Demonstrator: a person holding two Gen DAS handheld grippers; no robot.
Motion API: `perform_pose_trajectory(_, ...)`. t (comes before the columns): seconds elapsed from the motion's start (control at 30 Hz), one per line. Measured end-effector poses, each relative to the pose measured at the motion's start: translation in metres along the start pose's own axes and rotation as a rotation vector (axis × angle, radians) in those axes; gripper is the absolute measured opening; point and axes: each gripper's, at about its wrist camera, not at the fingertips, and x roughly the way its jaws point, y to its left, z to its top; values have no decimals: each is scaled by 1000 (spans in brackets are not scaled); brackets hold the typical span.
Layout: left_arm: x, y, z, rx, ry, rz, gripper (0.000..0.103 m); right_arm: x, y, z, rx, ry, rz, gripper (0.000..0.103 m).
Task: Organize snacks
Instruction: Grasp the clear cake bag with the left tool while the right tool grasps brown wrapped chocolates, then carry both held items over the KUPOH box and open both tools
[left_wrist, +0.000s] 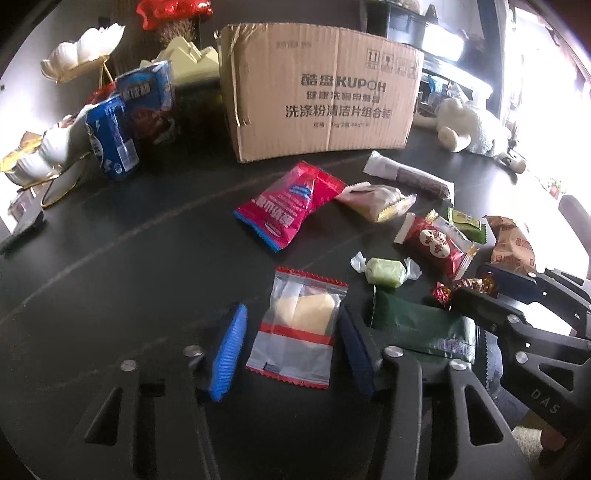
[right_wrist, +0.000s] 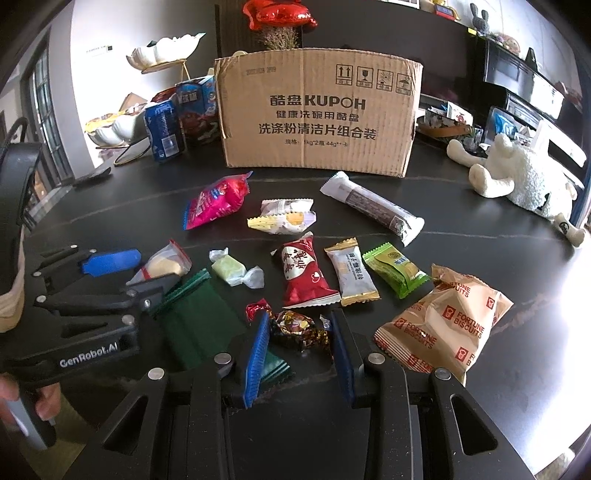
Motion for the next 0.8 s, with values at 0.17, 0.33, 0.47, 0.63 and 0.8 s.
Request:
perform_pose_trajectory(0.17,-5,0,-1,-17,-16,-7,37,-1,1,0,4,-4,5,34)
perform_pose_trajectory(0.33,-21,-4,3,-17,-35,6,37,-11,1,2,3,-31,10,34)
perform_pose_trajectory(0.47,-39,-7,9,-19,-51,10,37,-25,0,8,-1,-72,9,34)
perform_pose_trajectory(0.63,-63,-15,30,-12,-109,20,37,-47,-2,21,-13,-145,6,34)
perform_pose_trajectory(0.8,-81,-21,56,-1,-162,18,37,-63,-7,42,0,-203,20,34)
